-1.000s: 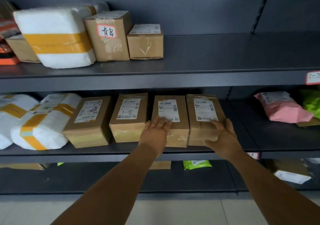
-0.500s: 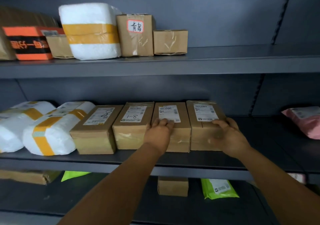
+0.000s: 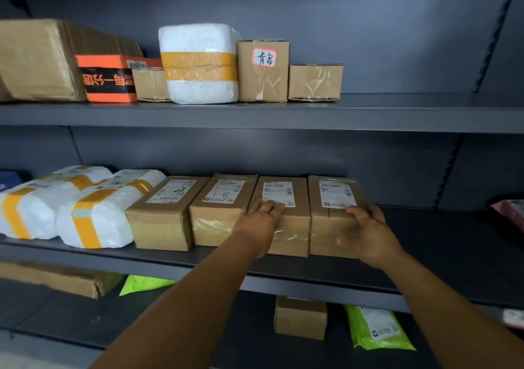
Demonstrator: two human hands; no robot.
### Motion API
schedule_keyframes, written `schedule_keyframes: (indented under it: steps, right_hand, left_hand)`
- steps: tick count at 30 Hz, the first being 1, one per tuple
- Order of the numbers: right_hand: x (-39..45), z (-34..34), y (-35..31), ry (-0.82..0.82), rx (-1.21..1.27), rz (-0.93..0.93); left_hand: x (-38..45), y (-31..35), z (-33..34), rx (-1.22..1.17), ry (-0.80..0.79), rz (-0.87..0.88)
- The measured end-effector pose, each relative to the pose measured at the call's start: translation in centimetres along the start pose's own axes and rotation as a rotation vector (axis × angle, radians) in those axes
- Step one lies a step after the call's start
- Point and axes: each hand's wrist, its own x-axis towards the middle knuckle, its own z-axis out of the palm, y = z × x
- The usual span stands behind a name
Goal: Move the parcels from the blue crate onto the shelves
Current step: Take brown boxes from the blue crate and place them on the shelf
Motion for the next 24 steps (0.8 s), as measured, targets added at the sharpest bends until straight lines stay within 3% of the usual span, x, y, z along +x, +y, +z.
schedule_keyframes:
  steps: [11,16,24]
  right_hand:
    - [-0.1,0.8,-2.8,-0.013,-0.344,0.034]
    - [-0.4,1.8,-3.8,-0.017,-0.394,-0.101]
    - [0.2,1.4,-3.1,-0.122,-0.342,-0.161]
  left_hand:
    - [-1.4,-0.8,-0.2,-0.003,-0.030,-0.003]
    - [-2.6,-1.0,-0.5,0.077,0.049,0.014]
    - [-1.3,-0.2,0.9,0.153,0.026,-0.049]
